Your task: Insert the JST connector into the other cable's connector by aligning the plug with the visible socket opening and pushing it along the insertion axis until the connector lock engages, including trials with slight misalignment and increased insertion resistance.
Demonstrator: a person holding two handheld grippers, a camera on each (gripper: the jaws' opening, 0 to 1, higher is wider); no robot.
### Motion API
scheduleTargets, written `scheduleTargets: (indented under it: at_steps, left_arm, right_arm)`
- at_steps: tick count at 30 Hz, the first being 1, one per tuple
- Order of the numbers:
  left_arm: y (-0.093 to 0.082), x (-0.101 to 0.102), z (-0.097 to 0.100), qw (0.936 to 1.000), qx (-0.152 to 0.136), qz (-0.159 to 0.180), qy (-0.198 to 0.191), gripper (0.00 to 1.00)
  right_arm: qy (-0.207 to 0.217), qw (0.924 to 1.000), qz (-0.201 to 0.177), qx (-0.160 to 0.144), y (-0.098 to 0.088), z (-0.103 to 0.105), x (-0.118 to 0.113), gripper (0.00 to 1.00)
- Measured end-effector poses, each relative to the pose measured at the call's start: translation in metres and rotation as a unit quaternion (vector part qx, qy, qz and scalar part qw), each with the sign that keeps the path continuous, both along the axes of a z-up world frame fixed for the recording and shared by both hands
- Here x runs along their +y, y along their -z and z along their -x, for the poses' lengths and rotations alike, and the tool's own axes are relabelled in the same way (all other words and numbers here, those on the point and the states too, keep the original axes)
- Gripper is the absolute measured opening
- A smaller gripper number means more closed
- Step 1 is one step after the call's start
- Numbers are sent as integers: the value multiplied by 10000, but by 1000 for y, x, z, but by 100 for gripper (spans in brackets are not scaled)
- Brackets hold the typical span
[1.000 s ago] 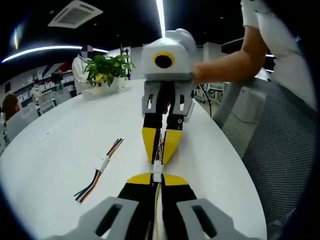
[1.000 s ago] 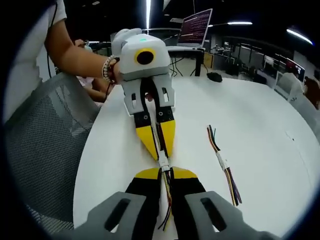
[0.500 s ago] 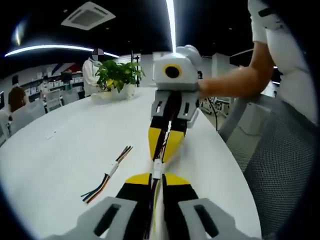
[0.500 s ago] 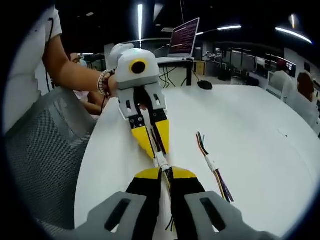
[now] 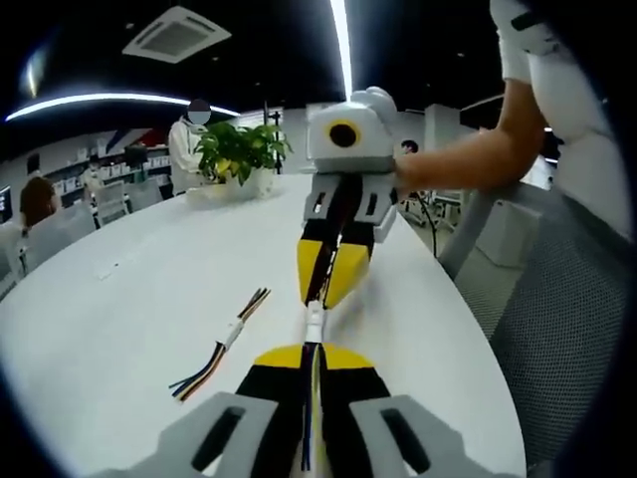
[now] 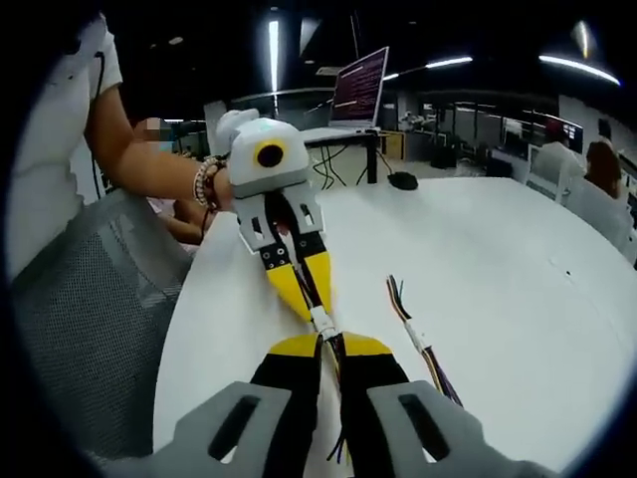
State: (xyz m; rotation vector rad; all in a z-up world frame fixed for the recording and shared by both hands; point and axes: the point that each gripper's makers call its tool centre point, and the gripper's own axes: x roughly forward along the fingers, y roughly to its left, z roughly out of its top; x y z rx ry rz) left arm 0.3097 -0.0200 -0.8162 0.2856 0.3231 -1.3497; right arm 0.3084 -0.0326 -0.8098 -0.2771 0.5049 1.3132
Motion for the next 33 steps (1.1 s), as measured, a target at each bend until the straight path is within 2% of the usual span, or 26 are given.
scheduleTargets:
  at_steps: [3, 8, 12, 20, 27, 31, 33]
  left_arm:
    - [-2, 0, 0, 10000, -68, 49, 14, 0]
    - [-8, 1, -3, 9997, -197, 107, -22, 0]
    - [-10, 0, -2, 9995, -284, 130, 18, 0]
    - [-9, -1, -1, 9989, -457, 5, 102, 0]
    - [-8, 1, -2, 9990, -443, -20, 79, 0]
    - [-1, 1, -8, 9993, -363, -116, -26, 0]
    - [5, 2, -13, 9989, -355, -280, -108, 0]
  right_arm:
    - [85, 9998, -127, 160, -2, -2, -1, 4]
    - [163, 9995, -230, 116, -5, -5, 0, 5]
    - [217, 9993, -201, 220, -3, -5, -1, 11]
    - [162, 9990, -291, 304, -4, -1, -1, 6]
    - [60, 9994, -303, 148, -5, 0, 0, 4]
    - [85, 9998, -192, 35, 0, -2, 0, 4]
    - [149, 9998, -93, -7, 3, -6, -2, 3]
